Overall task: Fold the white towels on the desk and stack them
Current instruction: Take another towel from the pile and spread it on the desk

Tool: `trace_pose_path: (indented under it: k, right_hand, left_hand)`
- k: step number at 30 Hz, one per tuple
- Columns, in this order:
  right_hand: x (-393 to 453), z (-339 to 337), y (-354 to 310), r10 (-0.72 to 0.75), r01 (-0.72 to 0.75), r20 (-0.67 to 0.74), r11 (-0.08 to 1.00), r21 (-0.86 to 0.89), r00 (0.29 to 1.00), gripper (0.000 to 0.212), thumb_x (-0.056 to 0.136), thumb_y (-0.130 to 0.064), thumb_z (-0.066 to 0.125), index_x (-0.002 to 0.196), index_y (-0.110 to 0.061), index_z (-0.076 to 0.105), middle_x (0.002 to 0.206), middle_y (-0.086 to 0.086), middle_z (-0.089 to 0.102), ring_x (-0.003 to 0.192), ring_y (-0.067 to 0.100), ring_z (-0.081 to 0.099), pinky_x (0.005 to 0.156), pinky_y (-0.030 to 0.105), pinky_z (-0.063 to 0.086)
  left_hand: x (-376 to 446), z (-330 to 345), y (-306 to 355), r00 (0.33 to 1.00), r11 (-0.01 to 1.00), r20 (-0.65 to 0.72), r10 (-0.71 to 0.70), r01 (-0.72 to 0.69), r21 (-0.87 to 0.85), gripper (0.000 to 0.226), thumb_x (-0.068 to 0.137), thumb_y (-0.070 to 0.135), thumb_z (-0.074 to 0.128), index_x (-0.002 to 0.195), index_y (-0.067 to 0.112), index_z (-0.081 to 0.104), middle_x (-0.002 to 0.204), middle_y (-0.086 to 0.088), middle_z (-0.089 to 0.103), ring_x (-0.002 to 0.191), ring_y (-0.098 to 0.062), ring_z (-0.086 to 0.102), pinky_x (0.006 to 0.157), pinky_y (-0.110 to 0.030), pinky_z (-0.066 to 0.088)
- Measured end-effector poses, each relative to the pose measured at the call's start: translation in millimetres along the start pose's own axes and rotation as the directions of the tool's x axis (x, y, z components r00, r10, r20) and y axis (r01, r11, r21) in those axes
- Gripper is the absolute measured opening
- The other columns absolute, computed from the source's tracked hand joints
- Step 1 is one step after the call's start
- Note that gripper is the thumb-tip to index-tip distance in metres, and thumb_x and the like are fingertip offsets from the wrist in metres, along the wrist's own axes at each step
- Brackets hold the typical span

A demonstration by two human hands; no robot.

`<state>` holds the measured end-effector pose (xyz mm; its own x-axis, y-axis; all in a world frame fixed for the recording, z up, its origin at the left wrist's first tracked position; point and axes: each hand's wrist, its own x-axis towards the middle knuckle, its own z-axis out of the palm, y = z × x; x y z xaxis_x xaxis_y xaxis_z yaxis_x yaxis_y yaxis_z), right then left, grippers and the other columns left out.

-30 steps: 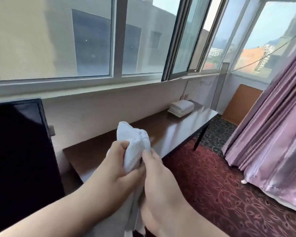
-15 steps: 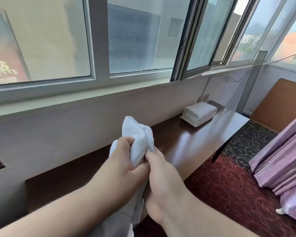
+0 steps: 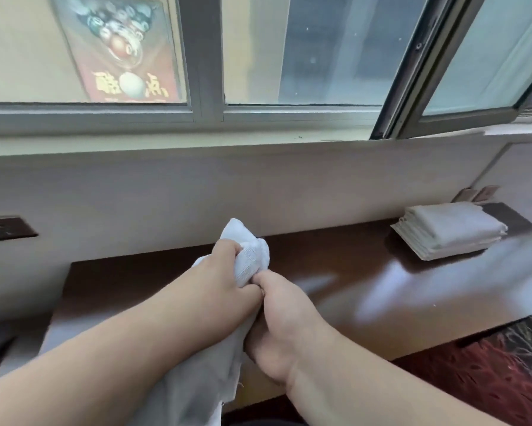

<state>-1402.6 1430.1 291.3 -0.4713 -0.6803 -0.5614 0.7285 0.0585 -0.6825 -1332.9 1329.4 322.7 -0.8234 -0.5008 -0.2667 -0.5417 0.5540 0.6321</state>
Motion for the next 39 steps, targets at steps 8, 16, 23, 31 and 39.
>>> trace_pose_path:
  k: [8, 16, 23, 31, 39]
  right_hand:
    - [111, -103, -33, 0.196, -0.215, -0.141, 0.967, -0.134, 0.97, 0.028, 0.096, -0.014, 0.058, 0.12, -0.003, 0.068, 0.112, 0.019, 0.071, 0.104, 0.031, 0.071, 0.099, 0.047, 0.055]
    - [184, -239, -6, 0.184, -0.344, -0.413, 0.869, -0.356, 0.892, 0.045, 0.095, -0.013, 0.057, 0.139, -0.015, 0.054, 0.104, 0.015, 0.074, 0.098, 0.033, 0.072, 0.08, 0.046, 0.06]
    - [194, -256, 36, 0.116, -0.323, -0.457, 0.855, -0.406, 0.882, 0.033, 0.098, -0.049, 0.056, 0.128, -0.036, 0.058, 0.114, -0.001, 0.071, 0.1, 0.021, 0.071, 0.09, 0.042, 0.059]
    - [225, -279, 8, 0.194, -0.349, -0.381, 0.85, -0.395, 0.904, 0.02, 0.093, -0.035, 0.07, 0.108, -0.024, 0.076, 0.093, -0.002, 0.073, 0.071, 0.01, 0.062, 0.055, 0.021, 0.043]
    - [250, -303, -18, -0.005, -0.208, -0.472, 0.894, -0.398, 0.881, 0.026, 0.081, -0.016, 0.061, 0.105, -0.026, 0.063, 0.111, 0.01, 0.067, 0.1, 0.031, 0.068, 0.083, 0.04, 0.056]
  left_hand:
    - [111, 59, 3, 0.965, 0.994, 0.257, -0.051, 0.074, -0.077, 0.047, 0.072, 0.039, 0.062, 0.118, 0.044, 0.056, 0.102, 0.007, 0.067, 0.082, -0.012, 0.064, 0.069, -0.03, 0.05]
    - [187, 189, -38, 0.818, 0.937, 0.553, -0.16, 0.303, -0.177, 0.085, 0.084, 0.045, 0.063, 0.154, 0.047, 0.014, 0.154, 0.006, 0.038, 0.125, -0.021, 0.048, 0.096, -0.031, 0.043]
    - [188, 233, -48, 0.867, 0.939, 0.484, -0.118, 0.256, -0.23, 0.055, 0.083, 0.051, 0.067, 0.132, 0.034, 0.05, 0.109, 0.015, 0.063, 0.1, -0.006, 0.06, 0.082, -0.023, 0.049]
    - [209, 199, -27, 0.881, 0.917, 0.36, -0.307, 0.375, -0.136, 0.026, 0.086, 0.023, 0.048, 0.11, 0.031, 0.05, 0.087, -0.002, 0.065, 0.077, -0.02, 0.062, 0.067, -0.032, 0.051]
    - [231, 47, -84, 0.782, 0.814, 0.226, -0.58, 0.563, 0.141, 0.022, 0.075, 0.015, 0.048, 0.094, 0.015, 0.06, 0.062, -0.01, 0.055, 0.054, -0.021, 0.043, 0.053, -0.029, 0.034]
